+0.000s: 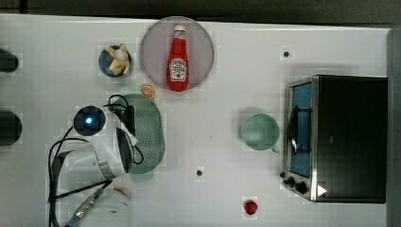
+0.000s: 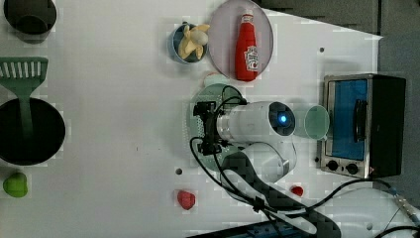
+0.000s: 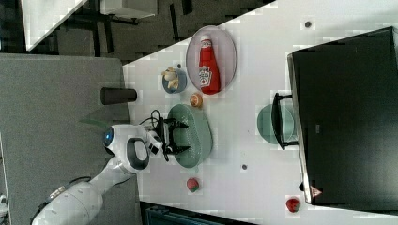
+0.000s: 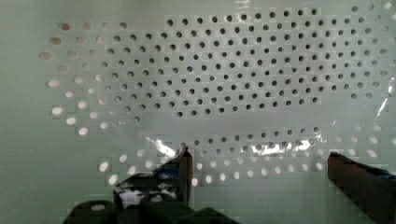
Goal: Drag strainer right to left.
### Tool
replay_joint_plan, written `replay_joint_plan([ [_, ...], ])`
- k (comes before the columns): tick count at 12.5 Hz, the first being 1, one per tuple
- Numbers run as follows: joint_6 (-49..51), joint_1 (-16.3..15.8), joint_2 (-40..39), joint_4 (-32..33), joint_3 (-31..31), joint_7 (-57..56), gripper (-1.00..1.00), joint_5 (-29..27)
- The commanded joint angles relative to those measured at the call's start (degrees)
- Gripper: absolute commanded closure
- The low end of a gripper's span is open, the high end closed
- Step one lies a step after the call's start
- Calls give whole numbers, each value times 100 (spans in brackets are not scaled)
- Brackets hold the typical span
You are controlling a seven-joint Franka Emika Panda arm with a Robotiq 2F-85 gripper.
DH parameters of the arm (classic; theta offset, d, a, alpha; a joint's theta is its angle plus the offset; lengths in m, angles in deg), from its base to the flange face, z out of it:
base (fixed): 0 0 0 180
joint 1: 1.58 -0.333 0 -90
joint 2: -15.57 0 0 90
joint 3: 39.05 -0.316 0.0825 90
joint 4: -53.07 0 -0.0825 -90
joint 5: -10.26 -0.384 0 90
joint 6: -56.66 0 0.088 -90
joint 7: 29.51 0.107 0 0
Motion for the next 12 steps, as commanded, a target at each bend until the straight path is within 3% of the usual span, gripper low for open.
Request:
replay_joint_plan([
  [1, 51, -300, -250, -436, -191, 733, -100, 6],
  [6, 141, -660, -501, -889, -193, 1025, -100, -14],
  [12, 146, -984, -781, -1376, -193, 1029, -100, -466],
])
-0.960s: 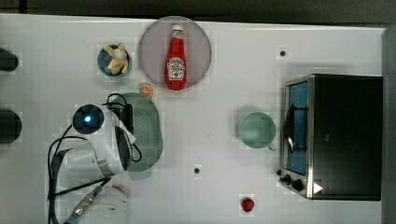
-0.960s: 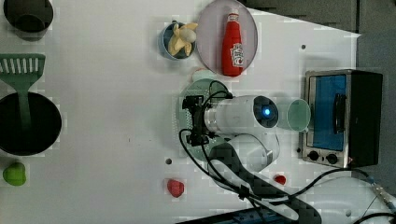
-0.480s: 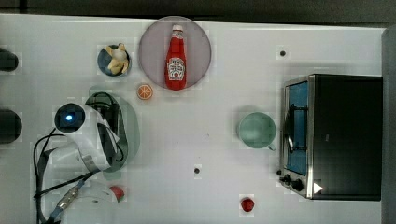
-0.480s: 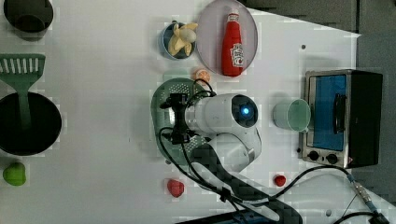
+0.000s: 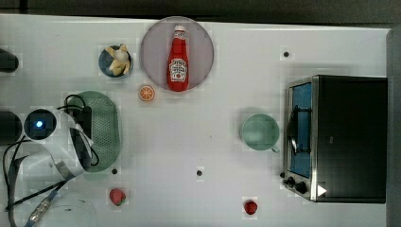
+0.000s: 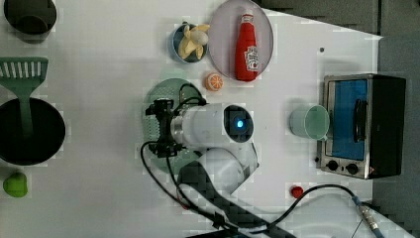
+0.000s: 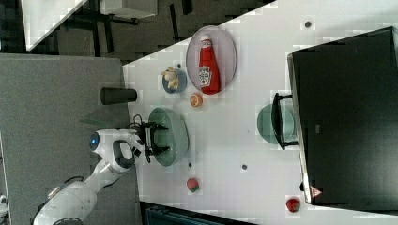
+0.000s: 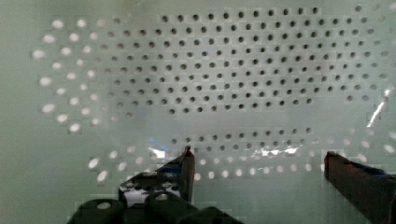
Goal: Drag strainer right to left.
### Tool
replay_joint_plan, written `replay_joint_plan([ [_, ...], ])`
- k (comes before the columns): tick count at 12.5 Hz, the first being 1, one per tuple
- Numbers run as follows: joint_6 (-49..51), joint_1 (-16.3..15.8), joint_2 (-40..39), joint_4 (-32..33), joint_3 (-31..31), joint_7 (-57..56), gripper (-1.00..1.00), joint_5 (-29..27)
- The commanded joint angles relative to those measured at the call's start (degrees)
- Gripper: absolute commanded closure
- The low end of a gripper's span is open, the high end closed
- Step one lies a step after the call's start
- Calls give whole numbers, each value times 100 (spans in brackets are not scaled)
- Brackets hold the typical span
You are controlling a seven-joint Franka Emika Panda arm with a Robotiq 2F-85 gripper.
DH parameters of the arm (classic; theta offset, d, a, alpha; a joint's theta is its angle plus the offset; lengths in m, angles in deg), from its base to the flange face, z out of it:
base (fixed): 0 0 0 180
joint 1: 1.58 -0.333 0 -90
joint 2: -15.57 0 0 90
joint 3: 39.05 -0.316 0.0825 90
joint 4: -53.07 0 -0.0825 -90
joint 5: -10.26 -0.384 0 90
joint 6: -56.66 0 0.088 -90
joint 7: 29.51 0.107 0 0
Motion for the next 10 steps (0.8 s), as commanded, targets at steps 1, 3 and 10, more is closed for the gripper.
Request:
replay_joint_plan([
  [1, 93, -226, -137, -227, 47, 215, -100, -159],
  [3, 86, -303, -231, -374, 48, 229, -100, -232],
  [10, 826, -318, 452, -424, 361, -995, -100, -159],
])
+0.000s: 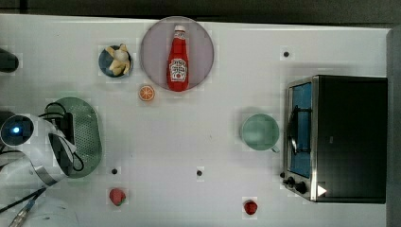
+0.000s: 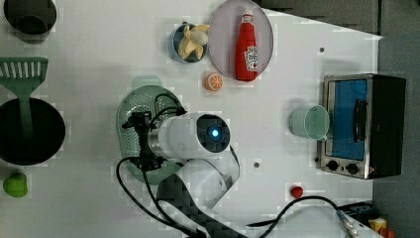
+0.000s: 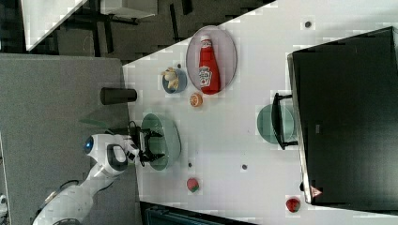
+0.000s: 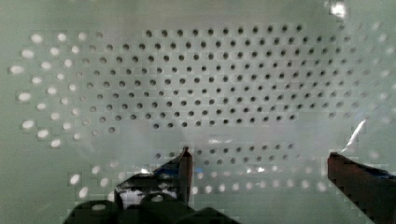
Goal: Drag strainer right to left.
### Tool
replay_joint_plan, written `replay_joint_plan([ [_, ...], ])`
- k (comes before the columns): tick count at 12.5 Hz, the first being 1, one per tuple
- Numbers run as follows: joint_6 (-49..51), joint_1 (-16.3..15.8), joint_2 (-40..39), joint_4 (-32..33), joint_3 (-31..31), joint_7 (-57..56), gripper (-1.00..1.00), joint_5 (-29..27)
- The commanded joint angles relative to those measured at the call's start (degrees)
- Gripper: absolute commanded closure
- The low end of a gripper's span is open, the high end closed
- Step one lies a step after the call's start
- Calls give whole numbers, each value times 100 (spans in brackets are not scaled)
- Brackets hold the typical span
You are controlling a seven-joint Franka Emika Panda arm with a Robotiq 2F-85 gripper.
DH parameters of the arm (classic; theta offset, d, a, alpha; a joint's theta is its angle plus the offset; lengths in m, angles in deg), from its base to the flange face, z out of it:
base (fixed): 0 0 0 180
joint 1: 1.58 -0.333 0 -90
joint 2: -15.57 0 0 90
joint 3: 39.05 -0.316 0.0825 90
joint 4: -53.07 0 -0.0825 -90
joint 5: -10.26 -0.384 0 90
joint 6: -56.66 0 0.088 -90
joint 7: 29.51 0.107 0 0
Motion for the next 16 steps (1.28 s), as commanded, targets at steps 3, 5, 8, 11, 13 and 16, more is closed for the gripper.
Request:
replay_joint_plan([
  [3, 1195, 243, 1540, -4, 790, -2002, -100, 81],
  [5, 1659, 280, 2240, -29, 1370, -2611, -100, 99],
  [8, 2534, 346, 3241, -38, 2367, -3919, -100, 256],
  [11, 3520, 410, 4057, -41, 3348, -5610, -100, 1122],
  [13, 4055, 449, 4450, -40, 3839, -6538, -100, 1714],
  [16, 4150, 459, 4788, -29, 4284, -6777, -100, 1917],
])
